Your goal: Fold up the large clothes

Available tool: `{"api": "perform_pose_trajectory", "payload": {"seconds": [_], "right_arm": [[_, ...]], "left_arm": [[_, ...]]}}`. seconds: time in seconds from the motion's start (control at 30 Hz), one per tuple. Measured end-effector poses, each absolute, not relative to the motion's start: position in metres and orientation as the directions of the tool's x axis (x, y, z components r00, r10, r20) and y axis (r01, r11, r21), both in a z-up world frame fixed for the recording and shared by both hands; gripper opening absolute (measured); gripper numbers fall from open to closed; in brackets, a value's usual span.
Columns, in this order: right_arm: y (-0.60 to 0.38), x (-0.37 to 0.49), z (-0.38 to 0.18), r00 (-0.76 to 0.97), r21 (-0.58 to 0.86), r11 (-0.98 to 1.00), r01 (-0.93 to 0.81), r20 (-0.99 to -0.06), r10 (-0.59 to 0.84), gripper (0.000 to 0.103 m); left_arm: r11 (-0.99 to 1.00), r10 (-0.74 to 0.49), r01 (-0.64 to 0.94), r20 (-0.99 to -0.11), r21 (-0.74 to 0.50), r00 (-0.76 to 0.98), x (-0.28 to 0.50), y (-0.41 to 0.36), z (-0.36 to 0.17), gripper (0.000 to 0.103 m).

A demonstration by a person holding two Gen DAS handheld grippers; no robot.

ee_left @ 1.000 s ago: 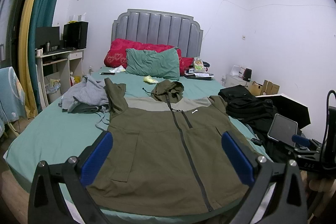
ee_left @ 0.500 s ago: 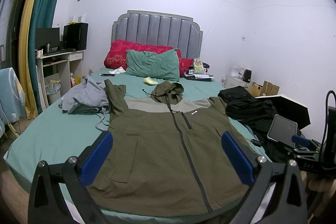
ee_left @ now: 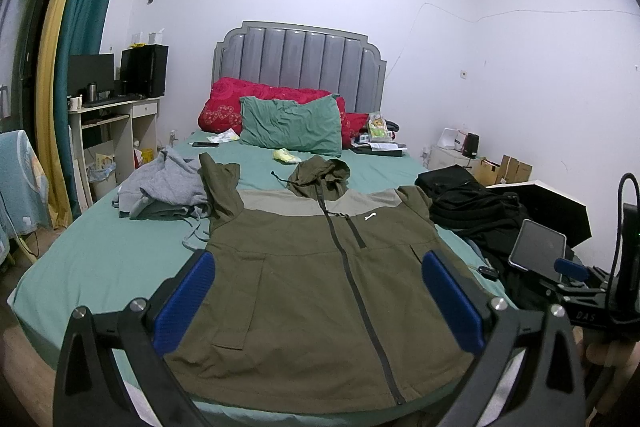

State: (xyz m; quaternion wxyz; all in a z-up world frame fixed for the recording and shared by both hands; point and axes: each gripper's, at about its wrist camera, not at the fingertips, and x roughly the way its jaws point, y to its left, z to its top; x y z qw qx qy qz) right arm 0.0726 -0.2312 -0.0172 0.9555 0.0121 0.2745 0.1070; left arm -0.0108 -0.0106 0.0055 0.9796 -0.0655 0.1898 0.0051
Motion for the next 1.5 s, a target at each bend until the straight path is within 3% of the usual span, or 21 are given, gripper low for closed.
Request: {"api": "perform_pose_trajectory", "payload": {"seconds": [0.5,0.7,1.07,1.23,1.5], "right_arm": [[-0.234,0.087,-0.019,0.816,0.078,0.978,-0.194,-0.54,0.205,0.103],[-0.253,0.133,-0.029,0.813,0.111,0.98,-0.167,-0.547,0.2,0.103],[-0.326,0.3,-0.056,0.799,0.058,0.994,-0.097,-0.591,0.112,0.102],[-0.362,0.405,-0.083,0.77,0.048,0.998,-0.047,-0.635,0.067,0.084],[-0.392,0.56,-0.147,0.716,0.096,0.995,-0.025,-0.693,0.085,0.082]], "left_arm": [[0.996,-0.025,-0.007,-0.367,-0.087,0.93,0.015,-0.006,0.015,0.103],[0.996,-0.084,0.064,-0.425,-0.062,0.901,0.064,0.001,-0.004,0.103],[0.985,-0.137,0.063,-0.501,-0.162,0.855,0.188,0.044,-0.06,0.103],[0.987,-0.107,0.025,-0.524,-0.162,0.845,0.256,0.065,-0.09,0.103],[0.984,-0.052,-0.056,-0.572,-0.17,0.819,0.341,0.096,-0.142,0.103]]}}
